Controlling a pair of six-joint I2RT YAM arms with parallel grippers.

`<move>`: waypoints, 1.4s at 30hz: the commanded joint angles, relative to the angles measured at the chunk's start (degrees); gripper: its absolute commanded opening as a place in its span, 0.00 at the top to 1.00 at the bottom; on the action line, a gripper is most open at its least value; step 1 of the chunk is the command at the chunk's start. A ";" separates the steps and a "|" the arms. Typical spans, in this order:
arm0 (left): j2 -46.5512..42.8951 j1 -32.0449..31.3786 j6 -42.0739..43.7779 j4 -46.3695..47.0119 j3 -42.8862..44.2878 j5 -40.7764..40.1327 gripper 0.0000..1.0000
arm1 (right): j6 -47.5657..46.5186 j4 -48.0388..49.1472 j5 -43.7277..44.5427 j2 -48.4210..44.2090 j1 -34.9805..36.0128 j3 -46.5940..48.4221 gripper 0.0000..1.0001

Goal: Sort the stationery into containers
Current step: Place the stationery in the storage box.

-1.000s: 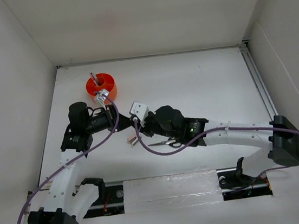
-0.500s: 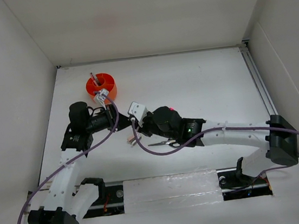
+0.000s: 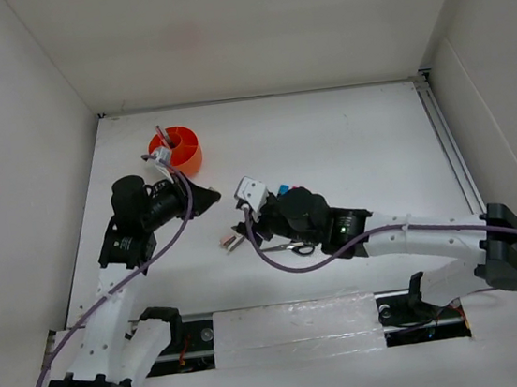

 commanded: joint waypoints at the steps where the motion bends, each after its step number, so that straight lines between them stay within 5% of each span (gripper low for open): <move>1: 2.93 0.75 0.04 -0.05 2.96 -3.47 1.00 | 1.52 3.61 2.07 -5.01 0.57 -1.82 0.35; 11: 14.26 2.42 5.47 -5.15 23.77 -30.50 1.00 | 4.33 1.95 2.44 -18.89 0.57 -9.13 0.33; 15: 20.59 3.29 10.32 -4.62 30.90 -34.15 1.00 | 5.64 0.89 0.07 -23.29 0.57 -11.23 0.32; 20: 29.01 17.85 5.94 8.87 33.28 -17.91 1.00 | 8.10 -0.78 -3.01 -30.66 0.57 -14.39 0.32; 26: 45.72 23.68 9.26 10.41 44.96 -10.44 1.00 | 10.48 -2.63 -8.46 -38.23 1.09 -17.20 0.29; 28: 48.64 26.32 6.49 22.36 41.47 -5.52 1.00 | 11.97 -2.63 -9.60 -40.87 1.09 -18.08 0.27; 30: 50.90 26.94 6.46 29.28 39.61 -1.63 1.00 | 12.67 -2.63 -10.92 -42.36 1.62 -18.79 0.26; 34: 58.63 26.94 9.35 29.05 45.21 1.80 1.00 | 14.00 -2.63 -10.93 -44.13 3.64 -20.02 0.23; 36: 60.85 26.94 9.36 29.57 46.29 5.55 1.00 | 14.00 -3.15 -9.27 -44.13 3.64 -20.55 0.02; 37: 62.42 26.94 9.97 29.57 46.81 6.36 1.00 | 14.52 -3.76 -8.56 -43.26 3.64 -20.55 0.00; 42: 65.16 25.71 13.31 27.20 49.09 6.74 1.00 | 14.53 -4.30 -6.88 -41.84 3.64 -20.03 0.00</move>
